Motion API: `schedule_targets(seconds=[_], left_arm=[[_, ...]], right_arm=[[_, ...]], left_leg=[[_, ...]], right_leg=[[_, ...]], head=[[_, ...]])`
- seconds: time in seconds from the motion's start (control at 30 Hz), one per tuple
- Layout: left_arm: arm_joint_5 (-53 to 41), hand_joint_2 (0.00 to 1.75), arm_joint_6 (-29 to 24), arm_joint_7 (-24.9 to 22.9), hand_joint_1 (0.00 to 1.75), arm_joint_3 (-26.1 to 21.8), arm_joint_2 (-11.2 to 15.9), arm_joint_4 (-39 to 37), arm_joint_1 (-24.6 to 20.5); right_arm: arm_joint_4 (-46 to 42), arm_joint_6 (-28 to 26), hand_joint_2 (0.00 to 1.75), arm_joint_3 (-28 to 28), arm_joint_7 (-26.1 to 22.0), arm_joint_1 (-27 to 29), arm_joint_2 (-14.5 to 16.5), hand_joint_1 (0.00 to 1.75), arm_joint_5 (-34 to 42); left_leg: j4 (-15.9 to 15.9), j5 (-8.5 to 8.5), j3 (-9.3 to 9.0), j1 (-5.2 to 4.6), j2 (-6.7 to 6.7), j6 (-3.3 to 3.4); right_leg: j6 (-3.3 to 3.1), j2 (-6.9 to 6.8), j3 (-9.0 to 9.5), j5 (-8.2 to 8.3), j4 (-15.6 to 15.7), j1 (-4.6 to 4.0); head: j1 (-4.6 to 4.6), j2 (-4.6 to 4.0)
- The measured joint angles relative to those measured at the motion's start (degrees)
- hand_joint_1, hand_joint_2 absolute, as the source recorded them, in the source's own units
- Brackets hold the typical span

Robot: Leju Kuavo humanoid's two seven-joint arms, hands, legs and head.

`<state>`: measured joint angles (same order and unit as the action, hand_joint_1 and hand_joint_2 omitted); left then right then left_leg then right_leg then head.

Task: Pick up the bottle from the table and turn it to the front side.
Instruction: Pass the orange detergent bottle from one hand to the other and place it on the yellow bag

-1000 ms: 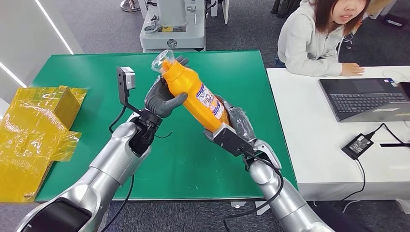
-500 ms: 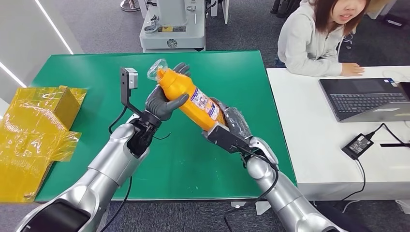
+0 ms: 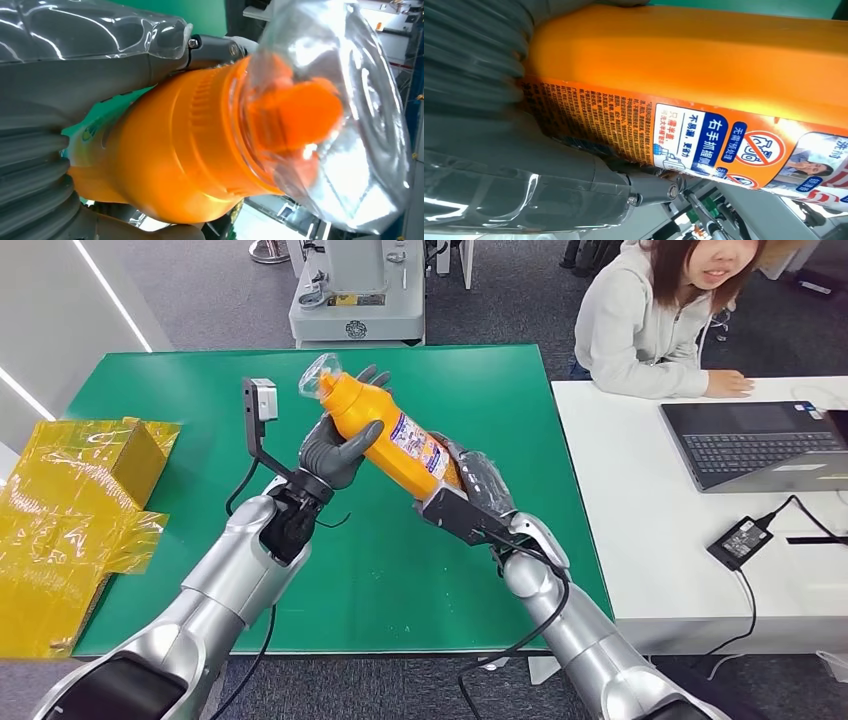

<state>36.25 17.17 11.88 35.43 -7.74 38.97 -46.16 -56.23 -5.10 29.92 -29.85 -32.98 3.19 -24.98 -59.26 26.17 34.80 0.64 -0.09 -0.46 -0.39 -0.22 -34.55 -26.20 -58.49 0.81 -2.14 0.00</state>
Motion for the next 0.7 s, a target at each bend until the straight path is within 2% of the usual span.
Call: schedule_targets(seconds=[0.47, 0.5, 0.6, 0.63, 0.7], left_arm=[[-0.48, 1.75, -3.27, 3.09, 1.75, 0.19, -2.86, 0.00, 0.46], [-0.34, 1.75, -3.53, 3.18, 1.75, 0.19, -3.14, 0.00, 0.60], [-0.81, 1.75, -4.06, 3.91, 1.75, 0.20, -3.86, 0.00, 0.83], [-1.59, 1.75, -4.48, 4.54, 1.75, 0.22, -4.02, 0.00, 0.88], [-4.27, 1.75, -6.07, 6.27, 1.75, 0.36, -4.17, 0.00, 0.96]], right_arm=[[-1.83, -1.60, 1.75, -2.43, -2.38, 2.85, 0.03, 1.75, 1.18], [-2.27, -1.81, 1.75, -2.67, -2.50, 3.41, 0.03, 1.52, 1.20], [-4.10, -2.33, 1.75, -3.50, -2.59, 5.21, -0.04, 0.21, 1.52], [-4.86, -2.50, 1.75, -3.81, -2.60, 5.86, -0.10, 0.00, 1.78], [-6.55, -2.75, 1.75, -4.48, -2.60, 7.34, -0.33, 0.00, 2.21]], left_leg=[[0.00, 0.01, 0.00, 0.00, -0.01, 0.01], [0.00, 0.01, 0.00, 0.00, 0.00, 0.01], [0.00, 0.01, 0.01, 0.00, 0.00, 0.01], [0.00, 0.01, 0.01, 0.00, 0.00, 0.01], [0.00, 0.01, 0.01, 0.00, 0.00, 0.01]], right_leg=[[0.00, 0.00, -0.01, 0.00, 0.02, 0.00], [0.00, 0.00, -0.01, 0.00, 0.02, 0.00], [0.00, 0.01, -0.03, 0.00, 0.04, 0.00], [0.00, 0.01, -0.03, 0.00, 0.05, 0.00], [0.00, 0.01, -0.03, 0.00, 0.05, 0.01]], head=[[0.01, 0.00], [0.01, 0.00], [0.00, 0.01], [0.00, 0.01], [0.01, 0.00]])
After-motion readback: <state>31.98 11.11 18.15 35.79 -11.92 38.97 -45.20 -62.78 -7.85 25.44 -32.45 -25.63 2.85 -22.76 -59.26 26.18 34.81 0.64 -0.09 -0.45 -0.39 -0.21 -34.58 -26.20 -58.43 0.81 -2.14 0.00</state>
